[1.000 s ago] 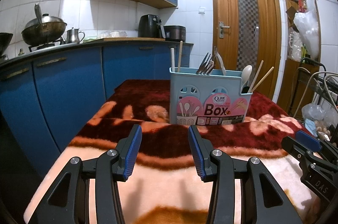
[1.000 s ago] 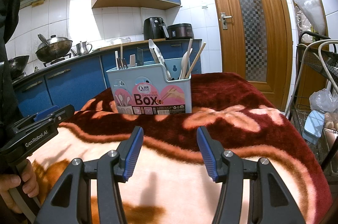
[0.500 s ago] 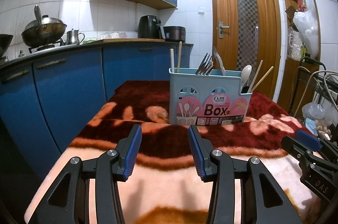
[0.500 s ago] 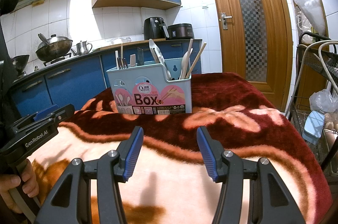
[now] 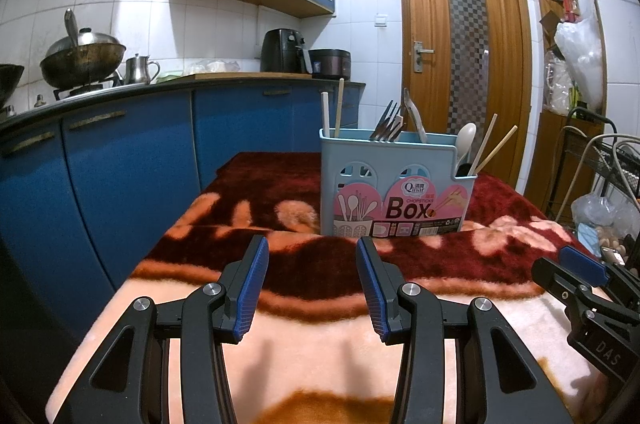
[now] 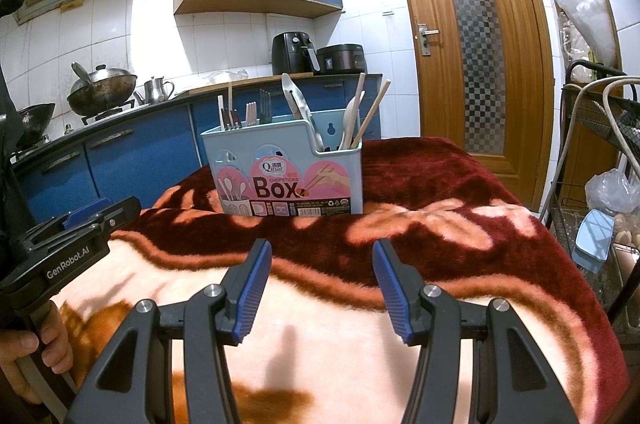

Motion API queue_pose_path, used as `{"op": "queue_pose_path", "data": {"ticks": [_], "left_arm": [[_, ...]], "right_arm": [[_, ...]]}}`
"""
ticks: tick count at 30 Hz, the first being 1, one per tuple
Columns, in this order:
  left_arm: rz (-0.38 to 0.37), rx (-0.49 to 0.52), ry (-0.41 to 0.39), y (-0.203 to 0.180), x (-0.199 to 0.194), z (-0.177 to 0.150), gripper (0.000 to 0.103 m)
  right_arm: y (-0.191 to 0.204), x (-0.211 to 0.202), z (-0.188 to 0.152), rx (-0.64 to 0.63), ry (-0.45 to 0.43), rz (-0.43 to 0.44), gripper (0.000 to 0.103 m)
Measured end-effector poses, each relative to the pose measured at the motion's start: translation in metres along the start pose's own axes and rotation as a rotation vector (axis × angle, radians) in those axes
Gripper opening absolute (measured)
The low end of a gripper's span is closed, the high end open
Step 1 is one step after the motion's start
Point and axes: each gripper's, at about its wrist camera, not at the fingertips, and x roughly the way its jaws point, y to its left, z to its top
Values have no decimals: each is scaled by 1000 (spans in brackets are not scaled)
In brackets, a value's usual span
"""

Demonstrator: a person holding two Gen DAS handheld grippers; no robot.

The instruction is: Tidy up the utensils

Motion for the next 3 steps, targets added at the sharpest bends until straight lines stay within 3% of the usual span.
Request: {"op": "queue_pose_path", "data": {"ticks": [3], "left_arm": [[-2, 4, -1, 0, 0, 0, 47]], "right_arm": [[0, 0, 0, 1, 0, -1, 56]]}}
